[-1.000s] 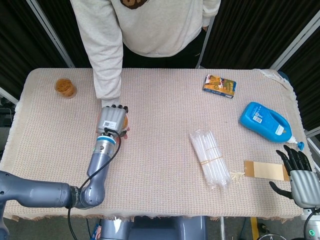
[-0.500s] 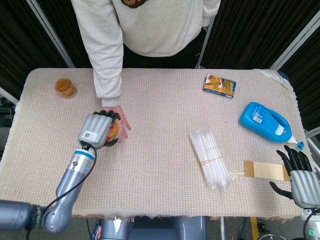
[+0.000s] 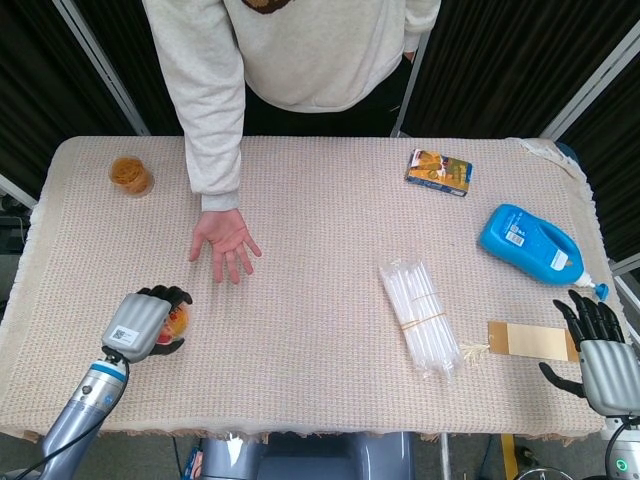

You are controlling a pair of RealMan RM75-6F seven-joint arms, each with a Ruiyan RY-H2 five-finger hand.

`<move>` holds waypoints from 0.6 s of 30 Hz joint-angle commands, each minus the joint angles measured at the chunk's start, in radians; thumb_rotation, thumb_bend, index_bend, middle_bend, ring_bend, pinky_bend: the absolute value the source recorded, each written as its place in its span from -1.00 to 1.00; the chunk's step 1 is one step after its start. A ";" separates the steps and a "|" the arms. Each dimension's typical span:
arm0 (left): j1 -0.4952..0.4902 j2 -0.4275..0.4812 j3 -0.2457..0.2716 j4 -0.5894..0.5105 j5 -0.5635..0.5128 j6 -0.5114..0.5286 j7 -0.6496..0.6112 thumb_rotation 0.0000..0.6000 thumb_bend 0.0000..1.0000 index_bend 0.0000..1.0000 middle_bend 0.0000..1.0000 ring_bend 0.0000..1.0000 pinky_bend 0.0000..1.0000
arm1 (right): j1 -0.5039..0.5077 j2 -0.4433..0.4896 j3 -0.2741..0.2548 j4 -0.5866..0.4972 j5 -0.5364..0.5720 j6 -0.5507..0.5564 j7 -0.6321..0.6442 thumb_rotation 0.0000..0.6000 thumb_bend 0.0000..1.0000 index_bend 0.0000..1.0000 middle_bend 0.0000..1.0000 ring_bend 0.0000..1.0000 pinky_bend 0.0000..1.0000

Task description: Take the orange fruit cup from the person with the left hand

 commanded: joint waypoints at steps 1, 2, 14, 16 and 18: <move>0.019 -0.076 -0.010 0.092 -0.026 -0.059 -0.020 1.00 0.10 0.41 -0.18 -0.18 -0.07 | 0.000 0.000 0.001 0.001 0.002 0.000 0.001 1.00 -0.78 -0.77 -1.00 -1.00 -1.00; 0.018 -0.084 -0.014 0.101 -0.033 -0.065 -0.018 1.00 0.08 0.29 -0.33 -0.26 -0.16 | 0.000 0.000 0.001 0.001 0.002 0.000 0.002 1.00 -0.78 -0.77 -1.00 -1.00 -1.00; -0.017 -0.159 -0.064 0.167 -0.146 -0.157 0.079 1.00 -0.46 -0.95 -1.00 -1.00 -1.00 | -0.002 0.002 0.001 0.004 0.001 0.002 0.008 1.00 -0.78 -0.77 -1.00 -1.00 -1.00; -0.007 -0.144 -0.062 0.156 -0.115 -0.133 0.086 1.00 -0.48 -1.00 -1.00 -1.00 -1.00 | -0.002 0.002 0.001 0.005 0.000 0.002 0.008 1.00 -0.78 -0.77 -1.00 -1.00 -1.00; 0.008 -0.115 -0.058 0.122 -0.086 -0.109 0.078 1.00 -0.50 -1.00 -1.00 -1.00 -1.00 | -0.002 0.003 0.000 0.005 0.000 0.002 0.008 1.00 -0.78 -0.77 -1.00 -1.00 -1.00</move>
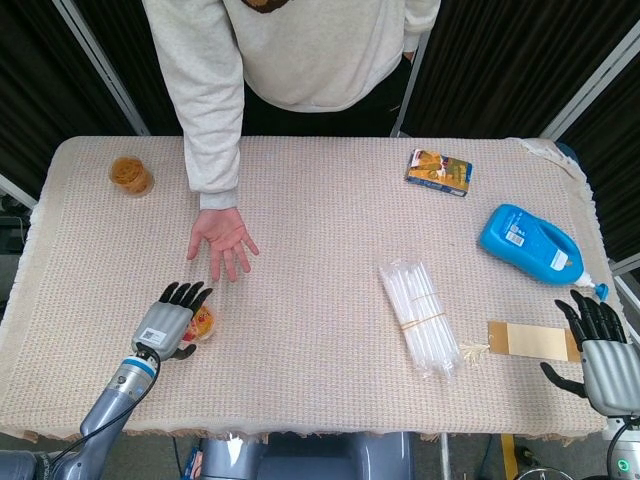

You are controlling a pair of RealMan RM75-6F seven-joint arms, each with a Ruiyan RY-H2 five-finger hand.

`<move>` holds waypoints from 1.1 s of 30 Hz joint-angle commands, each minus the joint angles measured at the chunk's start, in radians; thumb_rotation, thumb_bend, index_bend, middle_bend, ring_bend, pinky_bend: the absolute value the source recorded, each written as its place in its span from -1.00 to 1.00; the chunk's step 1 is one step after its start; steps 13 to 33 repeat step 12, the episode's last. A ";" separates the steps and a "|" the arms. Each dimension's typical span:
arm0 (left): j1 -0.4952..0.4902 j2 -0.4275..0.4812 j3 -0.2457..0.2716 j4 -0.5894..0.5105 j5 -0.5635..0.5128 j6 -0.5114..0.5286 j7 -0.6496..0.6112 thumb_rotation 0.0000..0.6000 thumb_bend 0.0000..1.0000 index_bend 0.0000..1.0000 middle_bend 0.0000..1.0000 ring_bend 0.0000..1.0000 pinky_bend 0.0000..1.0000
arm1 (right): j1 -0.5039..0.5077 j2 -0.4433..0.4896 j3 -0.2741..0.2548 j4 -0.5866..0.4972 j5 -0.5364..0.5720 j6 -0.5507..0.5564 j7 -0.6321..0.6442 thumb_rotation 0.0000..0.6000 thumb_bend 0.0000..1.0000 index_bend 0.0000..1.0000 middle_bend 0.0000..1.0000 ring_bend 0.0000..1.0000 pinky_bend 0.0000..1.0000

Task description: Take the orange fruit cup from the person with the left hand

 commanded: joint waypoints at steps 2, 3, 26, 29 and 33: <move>0.035 0.065 0.008 -0.071 0.070 0.056 -0.017 1.00 -0.51 -1.00 -1.00 -1.00 -1.00 | 0.000 0.000 0.000 0.000 0.000 -0.002 0.000 1.00 -0.78 -0.77 -1.00 -1.00 -1.00; 0.045 0.081 0.012 -0.089 0.088 0.071 -0.028 1.00 -0.52 -1.00 -1.00 -1.00 -1.00 | 0.000 0.000 0.000 -0.001 0.000 -0.002 0.000 1.00 -0.78 -0.77 -1.00 -1.00 -1.00; 0.244 0.214 0.124 -0.053 0.417 0.359 -0.144 1.00 -0.52 -1.00 -1.00 -1.00 -1.00 | 0.003 -0.005 -0.001 0.004 -0.009 0.002 -0.012 1.00 -0.78 -0.77 -1.00 -1.00 -1.00; 0.244 0.214 0.124 -0.053 0.417 0.359 -0.144 1.00 -0.52 -1.00 -1.00 -1.00 -1.00 | 0.003 -0.005 -0.001 0.004 -0.009 0.002 -0.012 1.00 -0.78 -0.77 -1.00 -1.00 -1.00; 0.244 0.214 0.124 -0.053 0.417 0.359 -0.144 1.00 -0.52 -1.00 -1.00 -1.00 -1.00 | 0.003 -0.005 -0.001 0.004 -0.009 0.002 -0.012 1.00 -0.78 -0.77 -1.00 -1.00 -1.00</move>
